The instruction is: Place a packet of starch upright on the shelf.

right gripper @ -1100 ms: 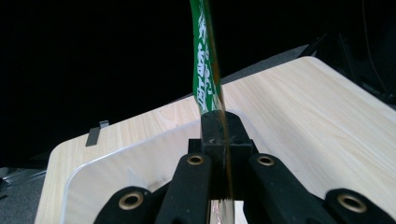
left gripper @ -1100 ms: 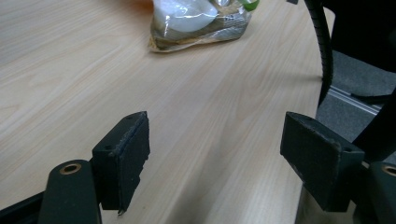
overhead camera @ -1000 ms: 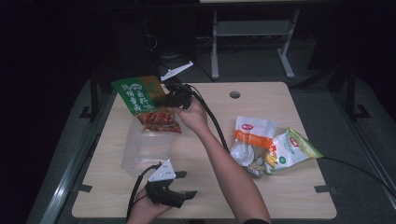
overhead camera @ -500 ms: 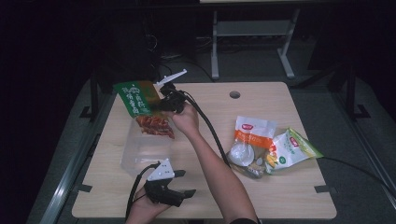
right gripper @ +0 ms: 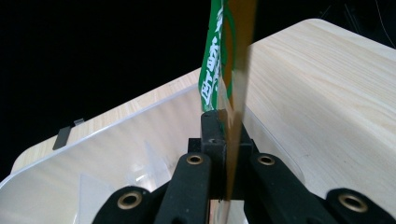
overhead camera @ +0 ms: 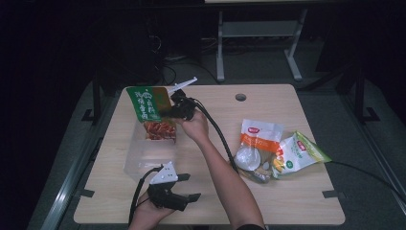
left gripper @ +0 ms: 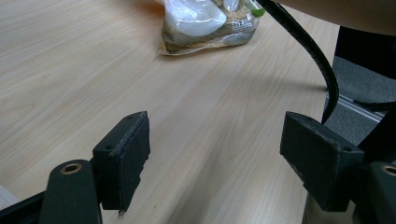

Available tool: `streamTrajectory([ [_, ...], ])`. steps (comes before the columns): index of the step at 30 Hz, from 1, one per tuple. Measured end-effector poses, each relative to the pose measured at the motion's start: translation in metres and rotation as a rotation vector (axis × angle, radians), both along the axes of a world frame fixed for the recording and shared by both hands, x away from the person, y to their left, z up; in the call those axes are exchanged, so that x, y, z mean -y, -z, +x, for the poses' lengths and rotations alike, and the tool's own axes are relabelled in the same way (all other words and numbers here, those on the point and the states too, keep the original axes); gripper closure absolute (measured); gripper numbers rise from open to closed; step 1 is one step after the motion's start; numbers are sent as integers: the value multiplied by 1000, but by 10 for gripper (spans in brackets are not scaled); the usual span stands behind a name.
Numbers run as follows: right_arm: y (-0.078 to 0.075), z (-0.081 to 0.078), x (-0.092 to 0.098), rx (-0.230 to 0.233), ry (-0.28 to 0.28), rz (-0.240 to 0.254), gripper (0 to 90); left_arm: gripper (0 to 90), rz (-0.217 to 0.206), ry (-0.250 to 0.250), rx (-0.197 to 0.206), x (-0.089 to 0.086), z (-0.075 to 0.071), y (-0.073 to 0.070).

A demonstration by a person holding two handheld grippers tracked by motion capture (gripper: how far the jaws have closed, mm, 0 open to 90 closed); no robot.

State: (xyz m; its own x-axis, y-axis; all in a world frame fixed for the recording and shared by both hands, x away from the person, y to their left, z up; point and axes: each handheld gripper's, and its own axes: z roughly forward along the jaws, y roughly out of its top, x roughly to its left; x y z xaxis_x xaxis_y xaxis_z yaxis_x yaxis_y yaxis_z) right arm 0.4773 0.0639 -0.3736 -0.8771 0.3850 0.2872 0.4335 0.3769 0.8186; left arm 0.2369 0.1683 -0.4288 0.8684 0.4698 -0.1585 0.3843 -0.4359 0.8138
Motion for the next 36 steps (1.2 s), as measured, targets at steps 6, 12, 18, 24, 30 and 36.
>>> streamTrajectory([
  [6, 0, 2, 5, -14, 13, -1, 867, 238, -2, 3, -1, 0, 0, 0],
  [12, -5, 1, 14, -25, 30, -24, 644, 237, -4, 2, -1, 0, 0, 0],
  [18, -9, -3, 27, -13, 45, -48, 562, 236, 2, 14, -4, 3, -1, 2],
  [24, -10, -9, 49, -18, 33, -60, 542, 235, 0, 19, -9, 6, 1, 3],
  [30, -10, -14, 62, -31, 21, -57, 523, 234, -2, 13, -18, 6, 1, 4],
  [36, -14, -23, 73, -24, 15, -66, 506, 235, -7, 9, -19, 5, 1, 4],
])
